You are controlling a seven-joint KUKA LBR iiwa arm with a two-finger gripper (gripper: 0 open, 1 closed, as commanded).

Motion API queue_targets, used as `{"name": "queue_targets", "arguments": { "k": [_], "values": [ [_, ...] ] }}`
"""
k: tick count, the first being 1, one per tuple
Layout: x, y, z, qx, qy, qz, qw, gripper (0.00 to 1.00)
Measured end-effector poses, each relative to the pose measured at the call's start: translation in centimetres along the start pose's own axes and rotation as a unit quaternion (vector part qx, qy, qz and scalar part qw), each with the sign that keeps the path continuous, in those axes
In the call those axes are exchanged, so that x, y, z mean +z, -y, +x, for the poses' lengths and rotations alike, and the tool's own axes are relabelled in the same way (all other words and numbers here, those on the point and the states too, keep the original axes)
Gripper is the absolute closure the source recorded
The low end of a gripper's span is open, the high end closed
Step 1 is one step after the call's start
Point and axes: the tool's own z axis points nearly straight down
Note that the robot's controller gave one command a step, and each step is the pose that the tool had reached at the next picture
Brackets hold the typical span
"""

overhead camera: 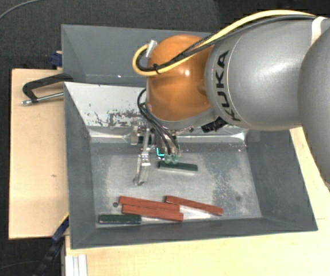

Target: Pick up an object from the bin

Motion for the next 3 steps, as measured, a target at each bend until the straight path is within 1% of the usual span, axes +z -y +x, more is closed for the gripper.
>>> {"name": "queue_targets", "arguments": {
  "k": [1, 2, 3],
  "values": [
    [6.9, 2.2, 5.1, -0.13, 0.0007, 0.001, 0.9915, 0.0],
    [11.7, 3.7, 5.5, -0.124, 0.0018, 0.001, 0.9922, 0.0],
    [11.4, 3.6, 5.4, -0.124, 0.0038, 0.0, 0.9922, 1.0]
  ]
}}
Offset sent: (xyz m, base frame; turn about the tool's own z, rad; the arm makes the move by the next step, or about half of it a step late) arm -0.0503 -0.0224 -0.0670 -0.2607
